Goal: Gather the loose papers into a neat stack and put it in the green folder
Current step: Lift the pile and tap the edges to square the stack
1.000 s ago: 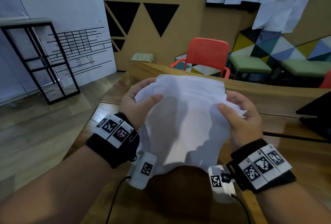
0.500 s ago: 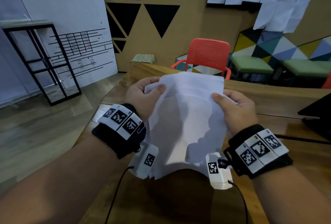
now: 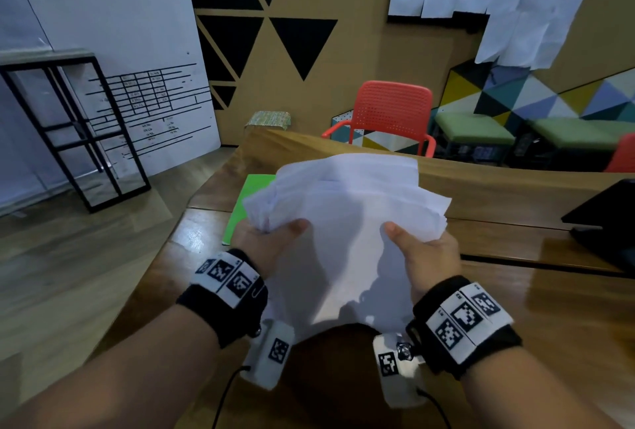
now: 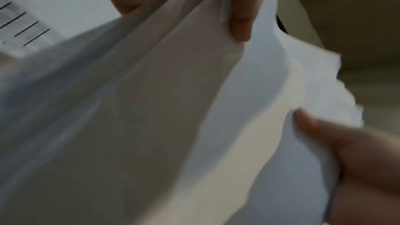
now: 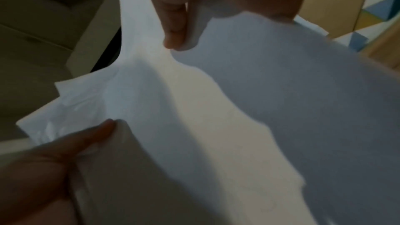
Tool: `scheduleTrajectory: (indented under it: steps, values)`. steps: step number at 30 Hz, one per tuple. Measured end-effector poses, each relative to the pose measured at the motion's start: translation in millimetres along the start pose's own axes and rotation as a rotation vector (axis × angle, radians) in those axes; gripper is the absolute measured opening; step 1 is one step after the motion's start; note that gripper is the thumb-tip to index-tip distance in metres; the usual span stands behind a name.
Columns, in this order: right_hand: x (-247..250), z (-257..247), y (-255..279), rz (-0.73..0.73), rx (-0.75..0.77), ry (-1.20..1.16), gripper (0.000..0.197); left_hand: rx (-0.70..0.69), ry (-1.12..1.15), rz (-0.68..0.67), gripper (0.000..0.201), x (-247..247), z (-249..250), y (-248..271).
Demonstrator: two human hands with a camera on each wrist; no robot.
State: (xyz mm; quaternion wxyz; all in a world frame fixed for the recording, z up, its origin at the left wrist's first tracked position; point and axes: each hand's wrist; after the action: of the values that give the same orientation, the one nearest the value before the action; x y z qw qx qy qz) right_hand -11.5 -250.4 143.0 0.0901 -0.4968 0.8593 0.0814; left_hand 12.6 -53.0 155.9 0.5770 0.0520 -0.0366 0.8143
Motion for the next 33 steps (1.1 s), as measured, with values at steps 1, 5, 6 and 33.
scheduleTrajectory:
  steps: [1, 5, 6, 33]
  values:
    - [0, -3, 1, 0.006, 0.031, -0.012, 0.025, 0.012, 0.057, 0.012, 0.025, 2, 0, -1]
    - [-4, -19, -1, 0.002, 0.214, -0.012, 0.029, -0.187, 0.108, -0.035, 0.026, 11, 7, -9]
    - [-5, -22, -1, 0.004, 0.258, 0.023, 0.029, -0.211, 0.14, -0.061, 0.027, 11, 12, -7]
    - [2, -2, 0, -0.049, 0.281, 0.003, 0.046, -0.213, 0.039, -0.054, 0.04, -4, -7, 3]
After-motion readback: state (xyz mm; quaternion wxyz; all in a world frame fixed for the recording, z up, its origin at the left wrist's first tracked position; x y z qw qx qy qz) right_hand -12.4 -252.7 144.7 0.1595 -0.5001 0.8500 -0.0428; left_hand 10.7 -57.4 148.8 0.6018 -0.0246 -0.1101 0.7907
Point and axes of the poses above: each hand's wrist, its own y-axis away from the middle knuckle, its own x-axis out of the back of the hand, z = x × y, and after that the axes turned 7 degrees about z, right-handed
